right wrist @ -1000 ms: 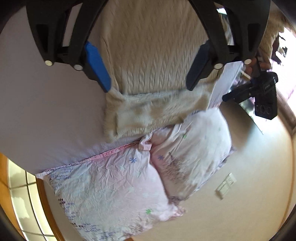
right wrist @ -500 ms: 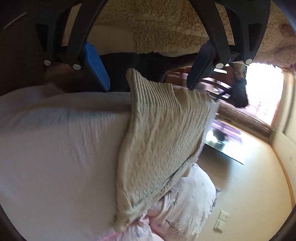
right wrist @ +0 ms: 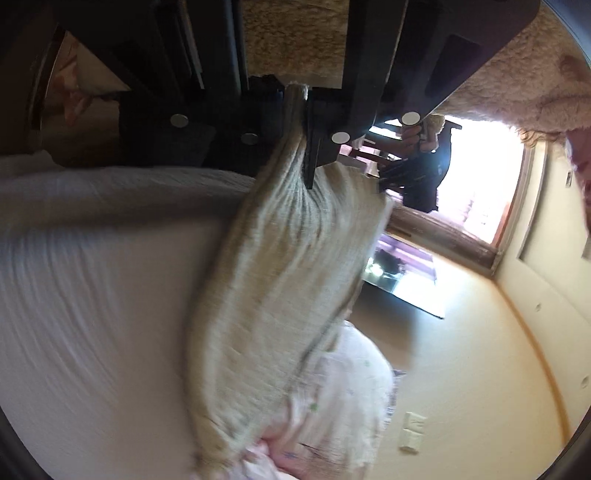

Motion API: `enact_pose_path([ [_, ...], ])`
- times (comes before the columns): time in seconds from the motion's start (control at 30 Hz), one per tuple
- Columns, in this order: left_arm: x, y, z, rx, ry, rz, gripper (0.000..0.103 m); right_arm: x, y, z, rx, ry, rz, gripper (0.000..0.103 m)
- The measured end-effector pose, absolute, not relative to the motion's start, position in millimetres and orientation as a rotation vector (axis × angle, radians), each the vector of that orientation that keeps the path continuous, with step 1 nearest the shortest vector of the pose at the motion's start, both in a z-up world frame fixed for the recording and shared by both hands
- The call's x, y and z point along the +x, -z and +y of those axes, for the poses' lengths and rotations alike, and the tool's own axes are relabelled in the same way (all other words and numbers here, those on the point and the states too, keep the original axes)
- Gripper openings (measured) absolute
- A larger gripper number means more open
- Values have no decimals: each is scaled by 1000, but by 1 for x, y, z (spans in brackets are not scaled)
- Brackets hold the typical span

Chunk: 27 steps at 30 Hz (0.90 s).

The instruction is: Fold small clothes

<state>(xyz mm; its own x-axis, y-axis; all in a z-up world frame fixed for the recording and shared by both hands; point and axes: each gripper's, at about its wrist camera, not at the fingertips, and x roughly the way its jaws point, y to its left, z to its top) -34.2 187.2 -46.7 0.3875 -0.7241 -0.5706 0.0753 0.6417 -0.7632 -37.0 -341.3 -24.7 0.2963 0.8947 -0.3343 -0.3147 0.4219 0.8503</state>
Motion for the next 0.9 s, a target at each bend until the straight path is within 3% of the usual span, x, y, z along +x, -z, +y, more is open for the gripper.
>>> enact_pose_path([
  [0.2, -6, -34, 182, -616, 627, 865, 7, 6, -72, -345, 665, -929, 672, 8],
  [0.33, 65, -89, 186, -523, 584, 722, 7, 88, -119, -333, 601, -799, 560, 8],
  [0.47, 173, -100, 187, -565, 435, 659, 7, 178, -118, -325, 592, -597, 536, 8],
  [0.57, 253, -77, 178, -592, 299, 703, 10, 248, -88, -315, 620, -376, 654, 11],
  [0.6, 264, -69, 179, -595, 280, 731, 13, 261, -77, -314, 626, -344, 707, 23],
  [0.63, 276, -58, 183, -618, 249, 773, 19, 274, -65, -315, 630, -275, 786, 50],
  [0.67, 274, -51, 188, -646, 248, 783, 36, 275, -60, -322, 647, -237, 803, 64],
  [0.7, 270, -48, 195, -681, 265, 773, 47, 268, -58, -327, 667, -234, 781, 85],
  [0.73, 264, -47, 201, -701, 279, 753, 68, 254, -60, -332, 683, -257, 722, 93],
  [0.77, 254, -48, 209, -686, 274, 729, 76, 247, -64, -336, 675, -271, 691, 96],
  [0.9, 243, -34, 221, -644, 282, 823, 77, 228, -66, -349, 700, -316, 651, 99],
])
